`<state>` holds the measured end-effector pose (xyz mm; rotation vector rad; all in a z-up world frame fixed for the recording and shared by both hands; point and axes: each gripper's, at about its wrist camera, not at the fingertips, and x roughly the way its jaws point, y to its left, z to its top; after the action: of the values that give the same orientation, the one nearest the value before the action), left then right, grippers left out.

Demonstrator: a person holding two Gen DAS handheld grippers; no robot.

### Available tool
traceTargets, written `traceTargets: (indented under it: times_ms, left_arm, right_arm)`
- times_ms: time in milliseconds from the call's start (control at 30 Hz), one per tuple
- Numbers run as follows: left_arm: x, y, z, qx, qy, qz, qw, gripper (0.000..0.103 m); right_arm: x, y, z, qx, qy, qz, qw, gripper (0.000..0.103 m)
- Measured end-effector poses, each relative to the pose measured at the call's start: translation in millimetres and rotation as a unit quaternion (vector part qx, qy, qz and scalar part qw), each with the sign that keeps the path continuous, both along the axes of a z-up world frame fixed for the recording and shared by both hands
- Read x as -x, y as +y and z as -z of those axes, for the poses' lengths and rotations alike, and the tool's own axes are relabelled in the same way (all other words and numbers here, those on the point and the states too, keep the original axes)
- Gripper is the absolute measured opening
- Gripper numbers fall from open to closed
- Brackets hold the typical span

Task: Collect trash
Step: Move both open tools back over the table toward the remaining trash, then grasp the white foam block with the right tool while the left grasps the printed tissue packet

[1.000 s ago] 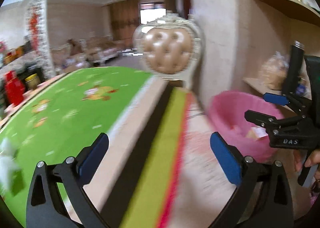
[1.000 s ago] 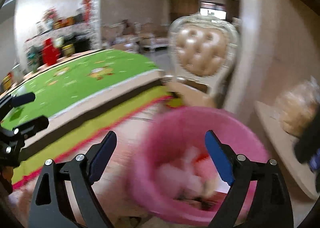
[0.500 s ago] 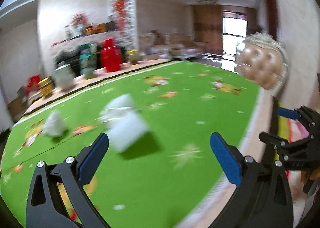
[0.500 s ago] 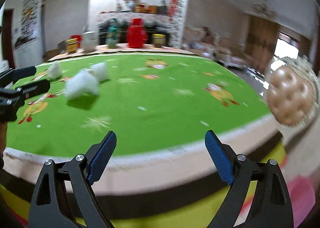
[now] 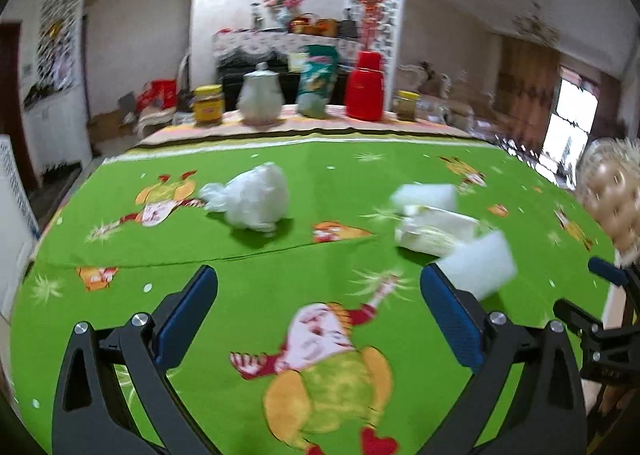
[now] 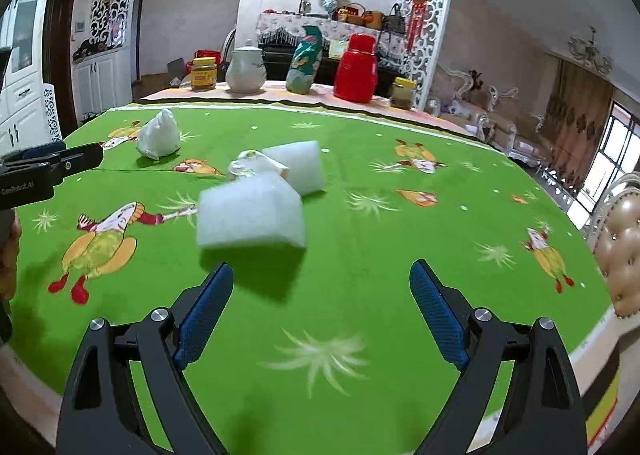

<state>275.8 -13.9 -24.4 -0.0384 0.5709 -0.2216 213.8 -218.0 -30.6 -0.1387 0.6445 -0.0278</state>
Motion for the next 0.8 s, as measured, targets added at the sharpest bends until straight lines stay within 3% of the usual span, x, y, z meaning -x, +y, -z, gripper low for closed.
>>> traceTargets:
  times_ms: [167, 233, 433, 700, 800]
  left_arm:
    - [-12.5, 26.9, 20.9, 0.051, 0.039, -0.033, 0.9974, 0.098]
    - [-12.7, 37.3, 23.4, 0.071, 0.037, -0.038, 0.9961, 0.098]
    - [-11.0, 38.8, 21.9, 0.061, 0.028, -0.053, 0.9964, 0.098]
    - [-18.3, 40.0, 26.8, 0.063, 0.039, -0.059, 0.9955, 0.098]
    - [-18.5, 42.5, 27.1, 0.068, 0.039, -0.064, 0.9949, 0.098]
  right_arm:
    - [-25.9, 17.0, 10.0, 0.009, 0.017, -0.01, 1.0, 0.085]
    - [-34.7, 19.1, 14.4, 0.008, 0.025, -0.011, 1.0, 0.085]
    - [-63.5, 16.3, 31.1, -0.028, 0.069, -0.009, 0.997, 0.085]
    - [-86.4, 25.5, 31.6, -0.074, 0.082, -0.038, 0.993, 0.085]
    - [-93.3, 30.2, 32.3, -0.124, 0.105, -0.073, 0.984, 0.085]
